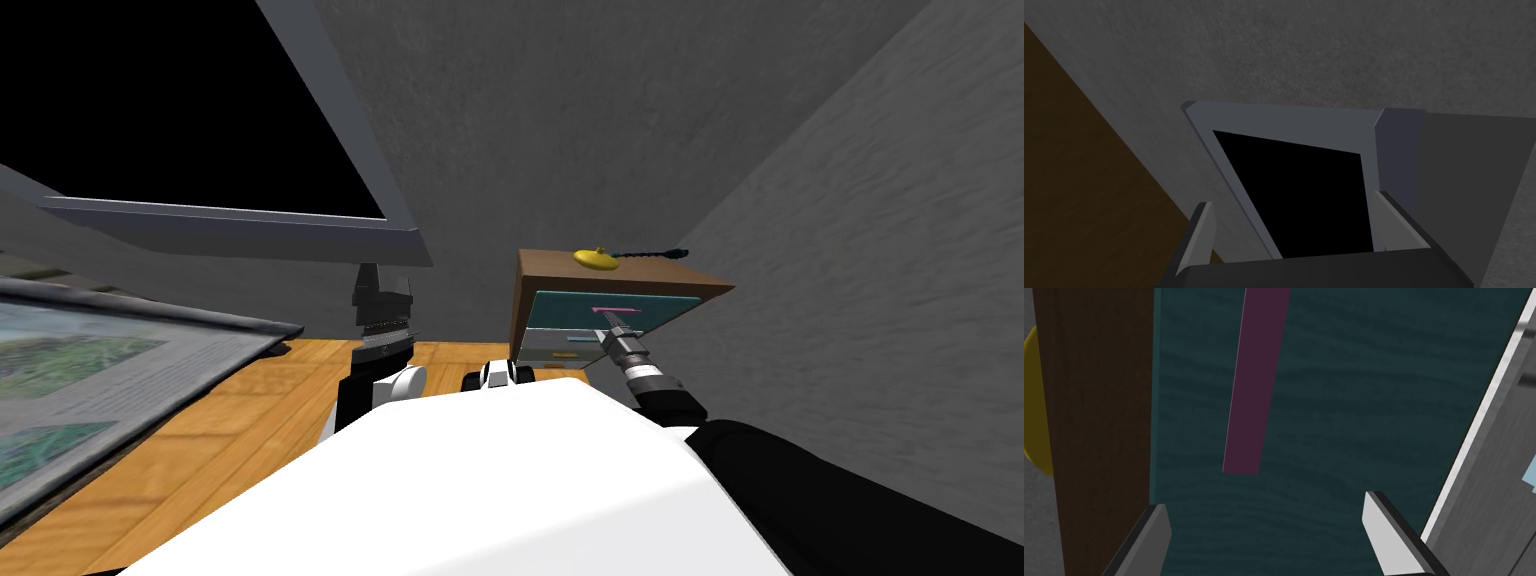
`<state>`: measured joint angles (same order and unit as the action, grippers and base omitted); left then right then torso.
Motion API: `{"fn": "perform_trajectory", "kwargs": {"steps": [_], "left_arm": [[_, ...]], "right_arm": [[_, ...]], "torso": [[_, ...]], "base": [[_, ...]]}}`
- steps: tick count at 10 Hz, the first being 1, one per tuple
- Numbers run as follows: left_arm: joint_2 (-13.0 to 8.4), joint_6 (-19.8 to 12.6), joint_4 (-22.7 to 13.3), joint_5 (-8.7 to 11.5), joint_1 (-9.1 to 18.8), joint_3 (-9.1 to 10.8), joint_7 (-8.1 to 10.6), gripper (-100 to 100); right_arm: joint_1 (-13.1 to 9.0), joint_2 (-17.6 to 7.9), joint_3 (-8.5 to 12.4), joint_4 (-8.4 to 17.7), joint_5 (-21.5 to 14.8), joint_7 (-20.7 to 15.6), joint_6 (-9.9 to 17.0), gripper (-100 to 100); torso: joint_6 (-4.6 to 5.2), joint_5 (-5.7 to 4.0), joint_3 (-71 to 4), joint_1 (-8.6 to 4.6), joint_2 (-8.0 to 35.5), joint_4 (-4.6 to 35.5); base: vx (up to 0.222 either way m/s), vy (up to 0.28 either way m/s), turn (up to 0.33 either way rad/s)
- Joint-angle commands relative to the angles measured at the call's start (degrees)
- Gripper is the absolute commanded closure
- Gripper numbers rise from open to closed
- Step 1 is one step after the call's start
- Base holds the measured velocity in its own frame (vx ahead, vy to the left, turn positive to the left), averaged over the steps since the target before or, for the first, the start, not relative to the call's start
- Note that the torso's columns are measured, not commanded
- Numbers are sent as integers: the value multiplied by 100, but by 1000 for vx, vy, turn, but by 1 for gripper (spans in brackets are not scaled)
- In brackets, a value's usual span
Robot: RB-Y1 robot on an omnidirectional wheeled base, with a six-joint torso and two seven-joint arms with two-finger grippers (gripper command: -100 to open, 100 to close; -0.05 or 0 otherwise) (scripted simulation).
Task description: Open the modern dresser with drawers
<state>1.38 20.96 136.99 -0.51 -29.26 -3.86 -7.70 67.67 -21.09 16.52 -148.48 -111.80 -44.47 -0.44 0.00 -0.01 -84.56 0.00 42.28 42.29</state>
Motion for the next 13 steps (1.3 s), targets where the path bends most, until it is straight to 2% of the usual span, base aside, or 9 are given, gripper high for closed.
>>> {"fn": "perform_trajectory", "kwargs": {"steps": [1, 4, 5, 7, 12, 13], "left_arm": [[0, 0, 0, 0, 0, 0, 0, 0], [0, 0, 0, 0, 0, 0, 0, 0], [0, 0, 0, 0, 0, 0, 0, 0], [0, 0, 0, 0, 0, 0, 0, 0], [1, 0, -1, 0, 2, -1, 0, 0], [0, 0, -1, 0, 1, 0, 0, 0]], "right_arm": [[35, 14, 24, -55, -1, 9, -19, -100], [41, 11, 22, -58, -1, 9, -13, -100], [39, 15, 27, -60, 0, 11, -20, 100], [57, -18, 52, -82, 9, 38, -20, 100], [94, -76, 105, -130, 29, 89, -29, 100], [55, -70, 97, 68, 69, 109, -21, -100]], "torso": [[1, 1, 1, 2, 1, 0], [0, 1, -1, 0, 0, 0], [-1, 0, 2, -3, 4, 1], [0, 0, 1, -1, 3, 1], [0, 0, 3, -1, 7, 2], [-1, -1, -17, -5, -30, -7]], "base": [[21, 14, -47], [5, 11, -30], [9, 1, -5], [-44, 0, -19], [-164, 24, -21], [-21, 2, 9]]}}
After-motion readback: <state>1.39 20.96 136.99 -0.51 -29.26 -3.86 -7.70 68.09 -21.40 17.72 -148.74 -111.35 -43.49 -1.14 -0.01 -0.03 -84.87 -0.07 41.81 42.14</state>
